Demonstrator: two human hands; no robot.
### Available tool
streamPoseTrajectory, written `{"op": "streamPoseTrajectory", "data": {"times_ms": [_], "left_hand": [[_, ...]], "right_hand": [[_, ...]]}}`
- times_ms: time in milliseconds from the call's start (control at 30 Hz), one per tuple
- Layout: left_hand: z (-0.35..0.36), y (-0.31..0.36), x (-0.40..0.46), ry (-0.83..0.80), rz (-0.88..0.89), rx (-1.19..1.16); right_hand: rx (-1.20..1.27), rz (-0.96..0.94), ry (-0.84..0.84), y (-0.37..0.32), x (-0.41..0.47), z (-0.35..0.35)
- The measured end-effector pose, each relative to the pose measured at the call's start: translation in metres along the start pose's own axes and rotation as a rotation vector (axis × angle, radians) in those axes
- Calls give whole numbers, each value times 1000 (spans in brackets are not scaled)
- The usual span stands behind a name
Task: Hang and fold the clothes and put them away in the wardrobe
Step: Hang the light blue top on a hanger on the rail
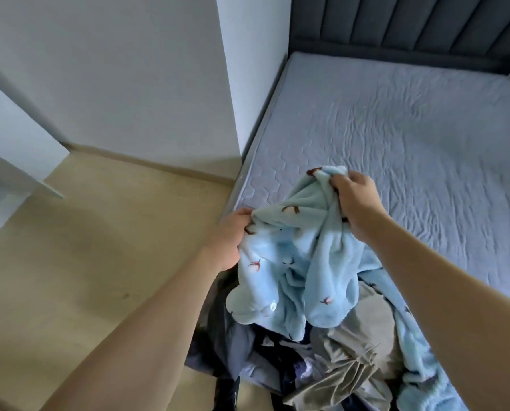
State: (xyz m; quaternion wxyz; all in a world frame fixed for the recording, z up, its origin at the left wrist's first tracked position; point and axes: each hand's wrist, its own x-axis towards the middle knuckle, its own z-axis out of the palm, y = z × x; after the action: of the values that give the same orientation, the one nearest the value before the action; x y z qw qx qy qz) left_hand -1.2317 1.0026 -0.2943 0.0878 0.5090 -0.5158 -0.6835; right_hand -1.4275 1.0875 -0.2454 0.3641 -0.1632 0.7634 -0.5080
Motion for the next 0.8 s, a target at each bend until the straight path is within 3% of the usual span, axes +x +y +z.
{"op": "streamPoseTrajectory", "data": {"times_ms": [100,200,367,600,800], "left_hand": [[-9,40,-31,-108,27,-51],[-14,76,-63,-110,155,168],[-26,131,-103,200,383,69],[-56,205,-161,262,483,-126],[-89,249,-209,598,550,-97]], "right_hand": [[-99,-111,-9,-52,-15,-8],[-119,-205,-41,-103,-29,-15],[11,-337,-86,-188,-64,-15],[177,-449,-297,-268,-120,-14],[247,-532,-544,-309,-166,15]]}}
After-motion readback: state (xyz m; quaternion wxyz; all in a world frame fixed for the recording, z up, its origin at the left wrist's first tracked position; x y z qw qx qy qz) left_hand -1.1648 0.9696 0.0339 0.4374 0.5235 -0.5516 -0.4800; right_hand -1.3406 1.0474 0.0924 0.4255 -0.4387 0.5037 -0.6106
